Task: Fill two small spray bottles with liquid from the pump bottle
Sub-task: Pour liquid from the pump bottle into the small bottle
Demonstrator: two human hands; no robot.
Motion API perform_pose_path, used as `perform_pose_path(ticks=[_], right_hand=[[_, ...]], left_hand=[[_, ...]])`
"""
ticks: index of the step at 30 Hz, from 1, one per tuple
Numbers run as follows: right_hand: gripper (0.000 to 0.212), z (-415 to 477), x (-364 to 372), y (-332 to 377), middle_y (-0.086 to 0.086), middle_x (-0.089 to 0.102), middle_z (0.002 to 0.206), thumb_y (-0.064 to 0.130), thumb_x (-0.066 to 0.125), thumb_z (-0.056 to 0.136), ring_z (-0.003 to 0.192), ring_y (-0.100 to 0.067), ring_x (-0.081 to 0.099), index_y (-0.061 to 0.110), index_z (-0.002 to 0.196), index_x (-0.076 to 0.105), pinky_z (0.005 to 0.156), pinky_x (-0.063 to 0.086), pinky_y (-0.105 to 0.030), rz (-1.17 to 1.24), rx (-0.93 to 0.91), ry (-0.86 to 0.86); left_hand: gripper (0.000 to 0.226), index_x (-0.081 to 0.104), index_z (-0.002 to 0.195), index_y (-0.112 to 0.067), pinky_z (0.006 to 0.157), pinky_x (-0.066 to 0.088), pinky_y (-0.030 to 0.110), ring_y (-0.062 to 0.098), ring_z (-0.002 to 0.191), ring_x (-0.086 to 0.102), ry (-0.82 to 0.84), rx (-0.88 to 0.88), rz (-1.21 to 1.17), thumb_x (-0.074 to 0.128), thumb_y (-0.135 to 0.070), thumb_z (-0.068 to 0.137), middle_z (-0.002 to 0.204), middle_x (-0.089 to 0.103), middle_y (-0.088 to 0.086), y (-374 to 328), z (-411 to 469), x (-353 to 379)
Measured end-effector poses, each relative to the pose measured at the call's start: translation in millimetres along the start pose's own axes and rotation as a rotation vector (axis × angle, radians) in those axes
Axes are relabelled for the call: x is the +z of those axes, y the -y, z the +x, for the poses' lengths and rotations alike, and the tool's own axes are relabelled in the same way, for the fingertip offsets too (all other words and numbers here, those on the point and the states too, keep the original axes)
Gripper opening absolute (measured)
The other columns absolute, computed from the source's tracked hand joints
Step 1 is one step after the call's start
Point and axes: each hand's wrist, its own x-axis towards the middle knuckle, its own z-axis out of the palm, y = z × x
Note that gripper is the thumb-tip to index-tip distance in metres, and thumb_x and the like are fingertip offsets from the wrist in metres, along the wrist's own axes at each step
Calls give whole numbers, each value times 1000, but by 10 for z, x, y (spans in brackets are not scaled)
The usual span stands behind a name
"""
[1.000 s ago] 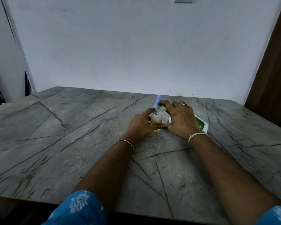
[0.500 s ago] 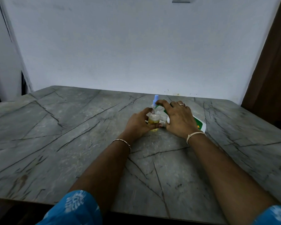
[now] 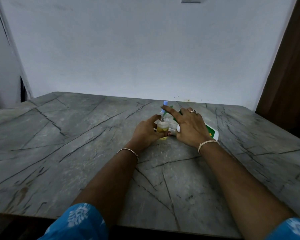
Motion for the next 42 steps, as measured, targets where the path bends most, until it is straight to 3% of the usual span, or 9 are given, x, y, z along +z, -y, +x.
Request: perform_pose_path(ticks=[4,9,13,20,25,36,42], right_hand=[[81,-4,-15,8,-9,57,110,30,68,79,110,-31,51,42,145,22,90,43,-42,10,8,-7],[77,31,3,40,-8,58,114,31,71,76,113,-31,50,38,140,28,93,42,-43,37,30,-4],[79,24,10,39,-8,58,114,30,70,77,113,-31,49,38,142,27,93,42,-44,23,26,-11],[83,-4,-5,17,-8,57,114,30,69,78,111,-30,50,41,144,21,93,42,-43,-1,16,-2],[77,31,7,45,-6,57,116,34,72,75,113,-30,50,36,139,28,93,42,-43,29,39,-8],[82,-3,15,3,-7,59,112,29,72,75,111,-31,51,40,141,24,92,43,-43,30,14,-25],[77,32,9,38,-6,58,116,29,72,74,114,-30,50,38,138,30,94,41,-43,80,37,-10]], left_hand=[[74,49,129,-32,61,41,13,8,77,65,1,1,-6,77,-57,65,101,71,-3,-7,-9,-13],[72,49,128,-32,73,50,23,11,84,67,7,2,-7,77,-55,66,101,71,-2,0,2,-6],[75,48,131,-30,76,51,25,12,84,67,10,5,-5,77,-54,67,103,71,-1,11,6,4],[74,48,129,-33,59,37,9,2,71,58,8,-4,-5,77,-57,65,101,70,-5,25,19,7],[73,49,128,-34,61,40,11,4,74,62,18,6,0,77,-57,65,100,71,-5,45,33,22],[71,52,123,-37,60,41,9,-8,70,59,23,2,-56,79,-59,61,82,63,-15,44,36,3],[74,52,124,-36,65,45,15,-3,72,61,38,-16,-64,78,-62,60,86,66,-12,38,50,-12]])
